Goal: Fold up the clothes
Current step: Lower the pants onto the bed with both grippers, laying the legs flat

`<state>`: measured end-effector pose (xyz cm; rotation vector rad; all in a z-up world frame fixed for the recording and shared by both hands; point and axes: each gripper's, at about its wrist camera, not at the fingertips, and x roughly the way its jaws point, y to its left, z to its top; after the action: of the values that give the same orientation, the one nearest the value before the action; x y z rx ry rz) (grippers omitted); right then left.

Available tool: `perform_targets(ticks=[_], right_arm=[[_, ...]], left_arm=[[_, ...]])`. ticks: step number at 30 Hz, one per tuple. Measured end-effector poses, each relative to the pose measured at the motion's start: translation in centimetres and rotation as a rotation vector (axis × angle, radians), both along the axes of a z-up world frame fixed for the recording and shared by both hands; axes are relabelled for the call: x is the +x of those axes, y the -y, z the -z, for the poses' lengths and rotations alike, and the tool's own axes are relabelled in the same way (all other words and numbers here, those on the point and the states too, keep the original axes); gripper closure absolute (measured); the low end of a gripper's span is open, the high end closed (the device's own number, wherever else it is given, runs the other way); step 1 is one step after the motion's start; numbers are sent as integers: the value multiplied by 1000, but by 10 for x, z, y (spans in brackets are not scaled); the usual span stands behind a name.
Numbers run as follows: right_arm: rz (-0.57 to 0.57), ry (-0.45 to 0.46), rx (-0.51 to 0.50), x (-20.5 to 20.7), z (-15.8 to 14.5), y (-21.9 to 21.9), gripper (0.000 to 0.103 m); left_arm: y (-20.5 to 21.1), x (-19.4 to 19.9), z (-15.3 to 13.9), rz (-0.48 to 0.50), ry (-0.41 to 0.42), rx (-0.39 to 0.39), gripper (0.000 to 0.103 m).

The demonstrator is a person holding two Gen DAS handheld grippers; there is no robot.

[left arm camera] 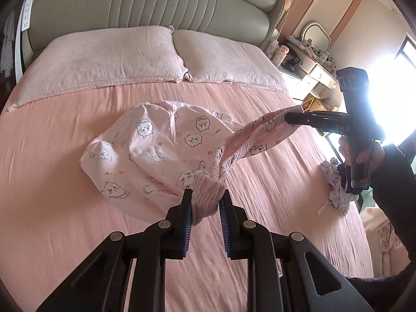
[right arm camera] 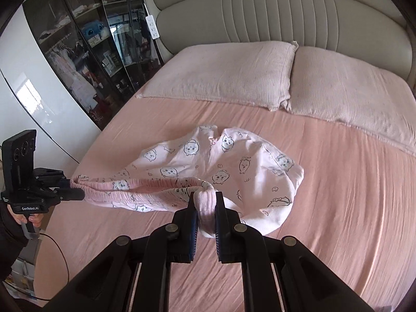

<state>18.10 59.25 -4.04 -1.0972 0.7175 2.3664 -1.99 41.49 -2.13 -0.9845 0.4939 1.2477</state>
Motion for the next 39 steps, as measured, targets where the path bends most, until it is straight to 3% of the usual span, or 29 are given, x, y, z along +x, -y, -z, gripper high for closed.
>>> perform_targets(ticks=[11, 21, 31, 36, 39], right_arm=[[1, 52, -91, 34, 75, 37, 95], [37, 93, -159, 49, 123, 55, 94], [163, 63, -222, 63, 150, 57, 94], [177, 76, -226, 60, 157, 62, 94], [173, 98, -200, 57, 159, 68, 94]], left_arm=[[31, 10, 65, -81, 63, -104, 86], [52, 28, 106, -192, -28, -145, 86], [67, 26, 127, -287, 29, -177, 86], [74, 18, 131, -337, 70, -186, 86], [78, 17, 135, -349, 54, -209, 86]])
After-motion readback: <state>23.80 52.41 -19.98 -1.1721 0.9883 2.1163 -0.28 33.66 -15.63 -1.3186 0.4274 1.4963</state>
